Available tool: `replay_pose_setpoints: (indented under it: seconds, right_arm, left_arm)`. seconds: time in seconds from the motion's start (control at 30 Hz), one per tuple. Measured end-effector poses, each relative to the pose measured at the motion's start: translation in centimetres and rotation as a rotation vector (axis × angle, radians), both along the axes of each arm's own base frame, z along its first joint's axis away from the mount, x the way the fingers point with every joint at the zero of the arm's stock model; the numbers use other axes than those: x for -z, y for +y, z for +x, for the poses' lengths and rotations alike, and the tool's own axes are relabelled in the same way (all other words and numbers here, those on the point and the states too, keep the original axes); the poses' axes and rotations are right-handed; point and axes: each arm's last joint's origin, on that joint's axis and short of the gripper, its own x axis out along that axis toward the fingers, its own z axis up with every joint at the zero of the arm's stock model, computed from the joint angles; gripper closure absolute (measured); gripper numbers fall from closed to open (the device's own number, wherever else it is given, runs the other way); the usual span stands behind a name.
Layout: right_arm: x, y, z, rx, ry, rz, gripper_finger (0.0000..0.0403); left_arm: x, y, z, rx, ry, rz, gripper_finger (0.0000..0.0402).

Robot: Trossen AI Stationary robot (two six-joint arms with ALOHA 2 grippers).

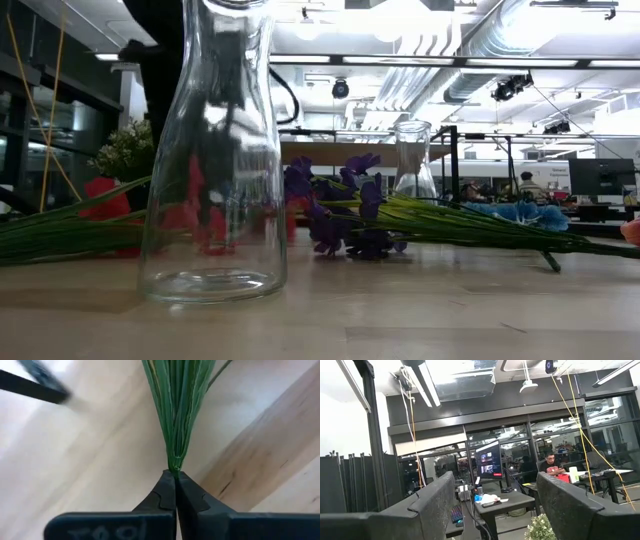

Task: Pick and place flowers into a vace then onto a shelf
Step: Put the top orange flowers into the bottom transparent vase

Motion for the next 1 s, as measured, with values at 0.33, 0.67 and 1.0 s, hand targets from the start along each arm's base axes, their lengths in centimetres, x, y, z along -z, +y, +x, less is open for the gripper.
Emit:
replay_pose_setpoints:
  seconds: [0.33, 0.67, 1.0]
  right_arm:
    - [0.1, 0.0, 0.0, 0.001, 0.008, -0.001, 0.0132]
    - [0.1, 0.0, 0.1, 0.001, 0.015, -0.001, 0.0132]
    - [0.1, 0.0, 0.1, 0.001, 0.016, -0.002, 0.0132]
  left_arm:
    - [-5.3, -0.7, -0.4, 0.068, 0.109, -0.016, 0.0372]
    - [-12.3, -3.6, 0.3, 0.170, 0.096, -0.009, 0.0372]
    - [-19.4, -7.9, -0.4, 0.197, -0.073, -0.020, 0.0372]
